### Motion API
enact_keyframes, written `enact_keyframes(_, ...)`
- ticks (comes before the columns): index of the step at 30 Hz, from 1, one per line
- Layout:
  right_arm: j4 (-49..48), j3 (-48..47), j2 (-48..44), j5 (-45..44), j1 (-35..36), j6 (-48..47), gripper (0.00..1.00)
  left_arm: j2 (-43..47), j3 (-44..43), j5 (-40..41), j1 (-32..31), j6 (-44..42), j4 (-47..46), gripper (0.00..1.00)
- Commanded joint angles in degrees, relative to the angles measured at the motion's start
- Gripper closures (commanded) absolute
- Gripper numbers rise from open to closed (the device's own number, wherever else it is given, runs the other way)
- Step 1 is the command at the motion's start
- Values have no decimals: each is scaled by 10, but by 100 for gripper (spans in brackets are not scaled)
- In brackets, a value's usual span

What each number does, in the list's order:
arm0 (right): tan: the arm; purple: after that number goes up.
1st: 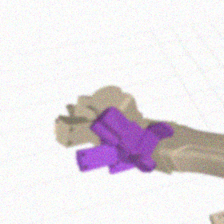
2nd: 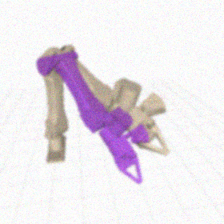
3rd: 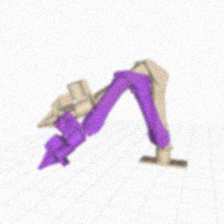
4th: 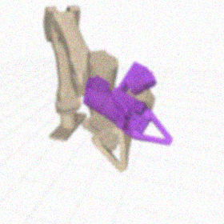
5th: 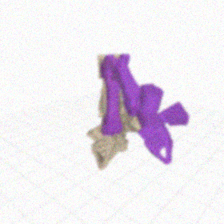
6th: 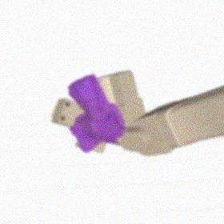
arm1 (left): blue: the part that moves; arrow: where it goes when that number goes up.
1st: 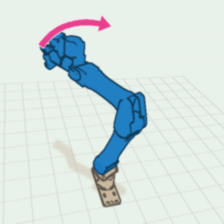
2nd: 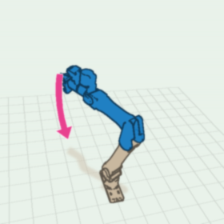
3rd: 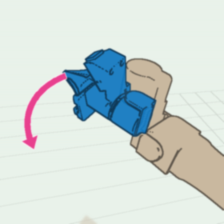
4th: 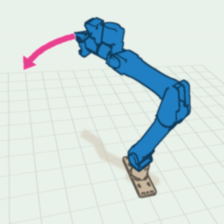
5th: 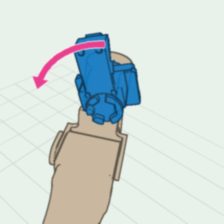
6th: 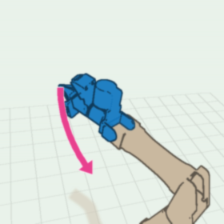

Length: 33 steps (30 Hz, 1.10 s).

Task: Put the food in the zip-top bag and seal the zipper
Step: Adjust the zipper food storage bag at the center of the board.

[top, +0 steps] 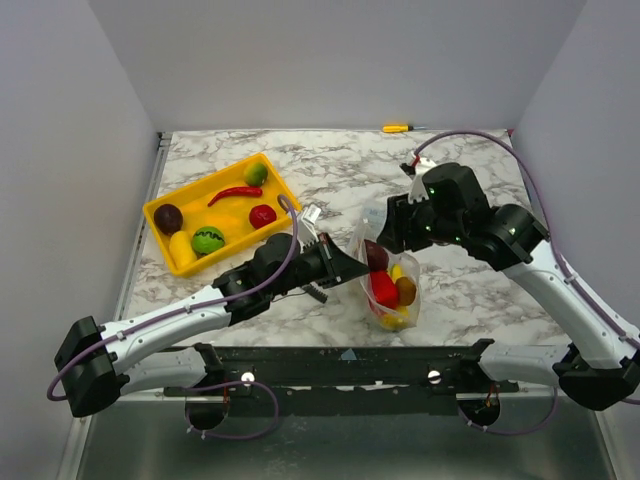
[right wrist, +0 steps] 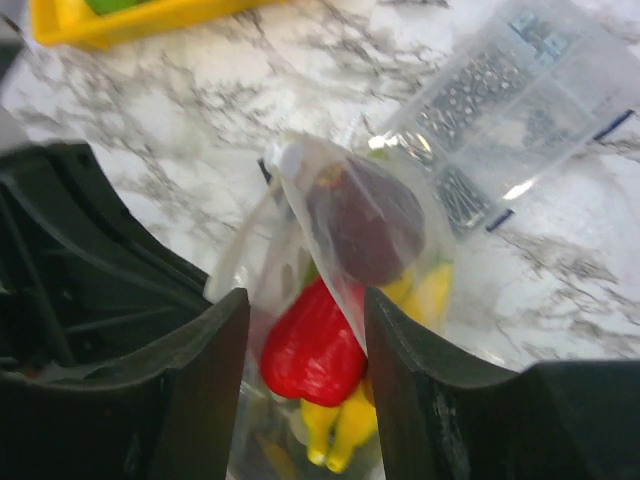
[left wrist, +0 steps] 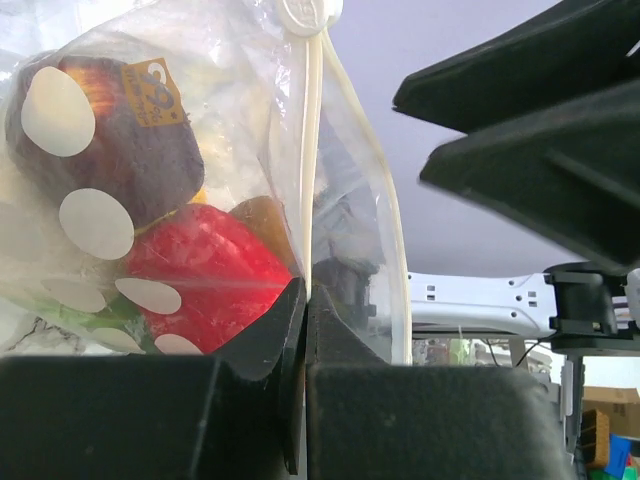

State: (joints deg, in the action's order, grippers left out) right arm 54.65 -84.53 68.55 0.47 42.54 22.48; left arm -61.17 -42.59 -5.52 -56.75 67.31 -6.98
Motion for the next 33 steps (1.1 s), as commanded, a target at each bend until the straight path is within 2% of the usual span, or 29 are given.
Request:
enact_keyframes(1, 90, 42, -22, -25, 1, -40, 41, 9, -9, 18, -1, 16, -40, 100)
enact_keyframes(4, 86, 77, -42, -59, 1, -33, 36, 2, -13, 12, -1, 19, -43, 100)
enact_keyframes(9, 49, 100, -55, -55, 1, -32, 40, -5, -13, 5, -1, 27, -47, 100)
enact_keyframes(10, 39, 109, -54, -52, 1, -30, 46, -5, -14, 7, -1, 28, -44, 100)
enact_keyframes(11, 24, 117, -53, -46, 1, -25, 59, -1, -15, 12, -1, 29, -37, 100)
enact_keyframes(12, 11, 124, -53, -41, 1, -16, 79, 3, -17, 23, -3, 31, -26, 100)
enact_keyframes(13, -10, 131, -52, -30, 2, 0, 92, 10, -18, 46, -11, 33, -13, 100)
enact_keyframes(14, -30, 140, -52, -11, 1, 17, 98, 19, -19, 80, -24, 38, 1, 100)
enact_keyframes(17, -117, 166, -58, 83, 2, 58, 99, 24, -29, 171, -63, 51, 6, 100)
enact_keyframes(20, -170, 183, -66, 105, 1, 73, 99, -8, -66, 180, -66, 76, 52, 100)
enact_keyframes(24, -117, 151, -57, 71, 1, 44, 99, -24, -70, 177, -66, 97, 64, 100)
enact_keyframes(27, -86, 147, -65, 72, 1, 19, 89, -17, -59, 185, -66, 104, 62, 100)
enact_keyframes(33, -63, 151, -76, 77, 1, 7, 76, 4, -30, 197, -65, 95, 51, 100)
